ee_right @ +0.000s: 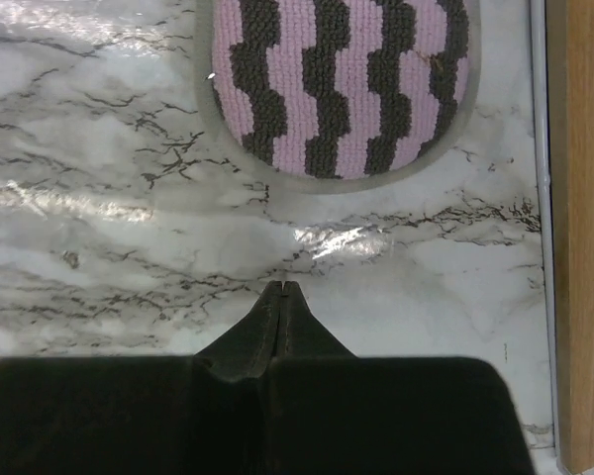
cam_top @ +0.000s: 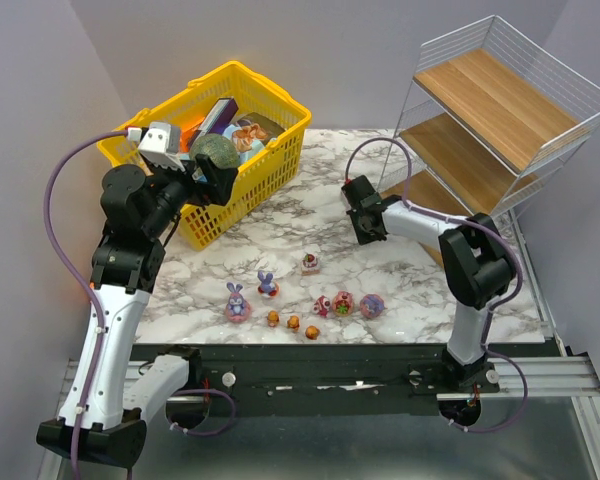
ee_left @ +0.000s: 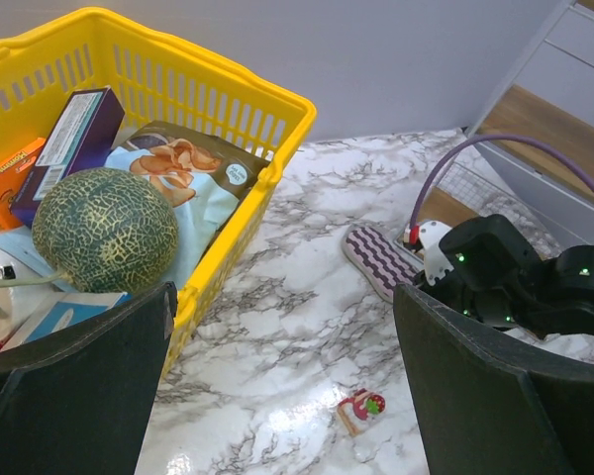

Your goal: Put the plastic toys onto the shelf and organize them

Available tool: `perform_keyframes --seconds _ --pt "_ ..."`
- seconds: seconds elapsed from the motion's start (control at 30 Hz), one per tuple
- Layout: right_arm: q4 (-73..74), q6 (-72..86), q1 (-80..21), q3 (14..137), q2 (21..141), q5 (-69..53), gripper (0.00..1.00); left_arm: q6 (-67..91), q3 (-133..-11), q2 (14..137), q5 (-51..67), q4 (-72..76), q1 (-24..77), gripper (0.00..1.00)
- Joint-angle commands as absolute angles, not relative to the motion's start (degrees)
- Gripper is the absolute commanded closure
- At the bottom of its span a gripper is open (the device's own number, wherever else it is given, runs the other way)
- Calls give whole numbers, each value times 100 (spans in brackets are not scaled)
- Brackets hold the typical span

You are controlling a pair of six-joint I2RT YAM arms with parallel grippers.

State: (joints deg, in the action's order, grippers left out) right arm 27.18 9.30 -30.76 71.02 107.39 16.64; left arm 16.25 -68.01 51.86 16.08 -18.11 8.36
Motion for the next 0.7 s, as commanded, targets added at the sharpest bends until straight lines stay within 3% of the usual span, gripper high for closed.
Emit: perform_keyframes --seconds 0.0,0.67 --pt "2548 949 -3094 7575 11257 2153 99 1503 -7040 5300 1529 -1784 826 1" --pt "3744 616 -2734 10781 13191 2295 99 1459 -7286 5563 1626 -1820 826 1"
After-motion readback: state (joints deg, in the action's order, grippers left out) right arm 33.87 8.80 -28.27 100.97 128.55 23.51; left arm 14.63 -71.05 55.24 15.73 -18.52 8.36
